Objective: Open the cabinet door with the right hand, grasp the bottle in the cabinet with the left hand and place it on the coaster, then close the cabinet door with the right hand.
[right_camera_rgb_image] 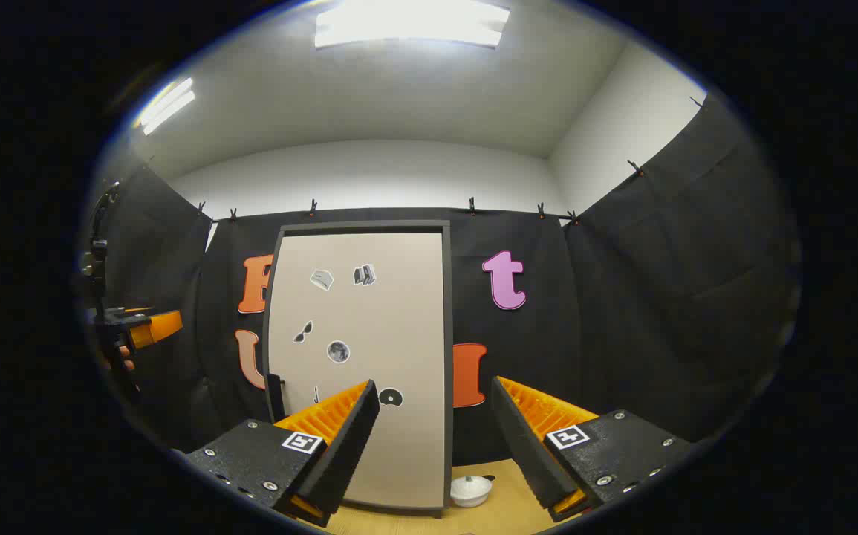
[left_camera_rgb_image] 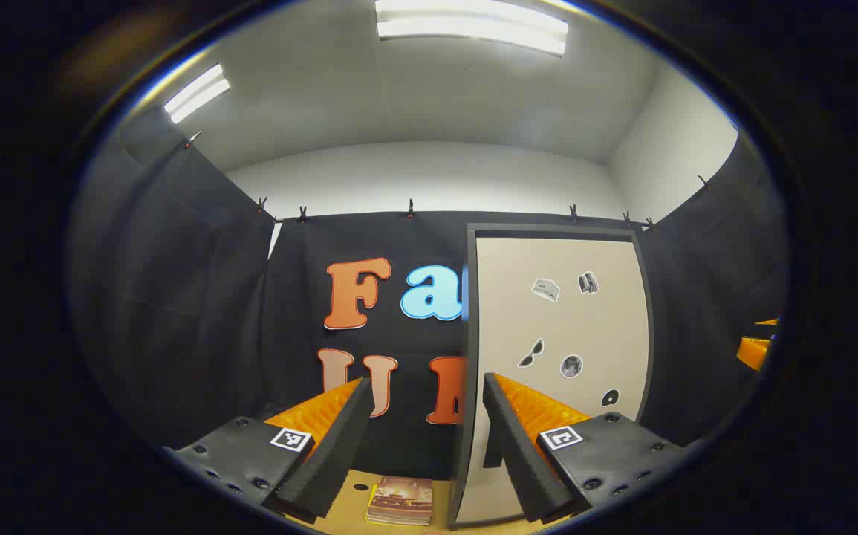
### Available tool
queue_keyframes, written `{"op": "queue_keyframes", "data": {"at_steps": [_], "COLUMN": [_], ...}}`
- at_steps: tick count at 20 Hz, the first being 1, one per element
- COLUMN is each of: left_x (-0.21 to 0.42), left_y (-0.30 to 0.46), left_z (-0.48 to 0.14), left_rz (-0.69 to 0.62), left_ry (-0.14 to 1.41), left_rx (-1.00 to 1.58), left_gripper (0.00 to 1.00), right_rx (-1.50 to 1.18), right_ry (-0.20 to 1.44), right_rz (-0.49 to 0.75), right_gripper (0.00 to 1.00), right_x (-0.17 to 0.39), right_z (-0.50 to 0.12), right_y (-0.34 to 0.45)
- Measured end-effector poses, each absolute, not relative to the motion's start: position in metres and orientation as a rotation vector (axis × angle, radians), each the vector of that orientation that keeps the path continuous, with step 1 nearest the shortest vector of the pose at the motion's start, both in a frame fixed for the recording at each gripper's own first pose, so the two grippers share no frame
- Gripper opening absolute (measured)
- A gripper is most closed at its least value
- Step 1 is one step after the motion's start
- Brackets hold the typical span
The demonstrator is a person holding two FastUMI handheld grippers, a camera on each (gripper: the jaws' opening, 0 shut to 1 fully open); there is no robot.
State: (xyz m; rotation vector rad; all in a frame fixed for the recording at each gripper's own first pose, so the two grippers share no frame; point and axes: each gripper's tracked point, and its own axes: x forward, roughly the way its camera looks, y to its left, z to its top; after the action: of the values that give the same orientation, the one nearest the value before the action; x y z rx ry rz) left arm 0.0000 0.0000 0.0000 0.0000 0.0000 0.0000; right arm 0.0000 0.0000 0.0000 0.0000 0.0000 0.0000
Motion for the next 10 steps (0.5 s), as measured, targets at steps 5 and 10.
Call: {"op": "queue_keyframes", "data": {"at_steps": [5,10], "left_x": [0.001,0.005], "left_y": [-0.004,-0.014], "left_z": [0.002,-0.006], "left_rz": [-0.008,-0.022], "left_ry": [-0.011,0.005], "left_rx": [-0.028,-0.015], "left_gripper": [0.93,0.96], "right_rx": [-0.009,-0.026], "right_ry": [0.006,0.006], "right_rz": [0.002,-0.007], "right_gripper": [0.94,0.94], "right_x": [-0.001,-0.002], "right_z": [-0.006,-0.007], "right_y": [0.000,-0.004]}}
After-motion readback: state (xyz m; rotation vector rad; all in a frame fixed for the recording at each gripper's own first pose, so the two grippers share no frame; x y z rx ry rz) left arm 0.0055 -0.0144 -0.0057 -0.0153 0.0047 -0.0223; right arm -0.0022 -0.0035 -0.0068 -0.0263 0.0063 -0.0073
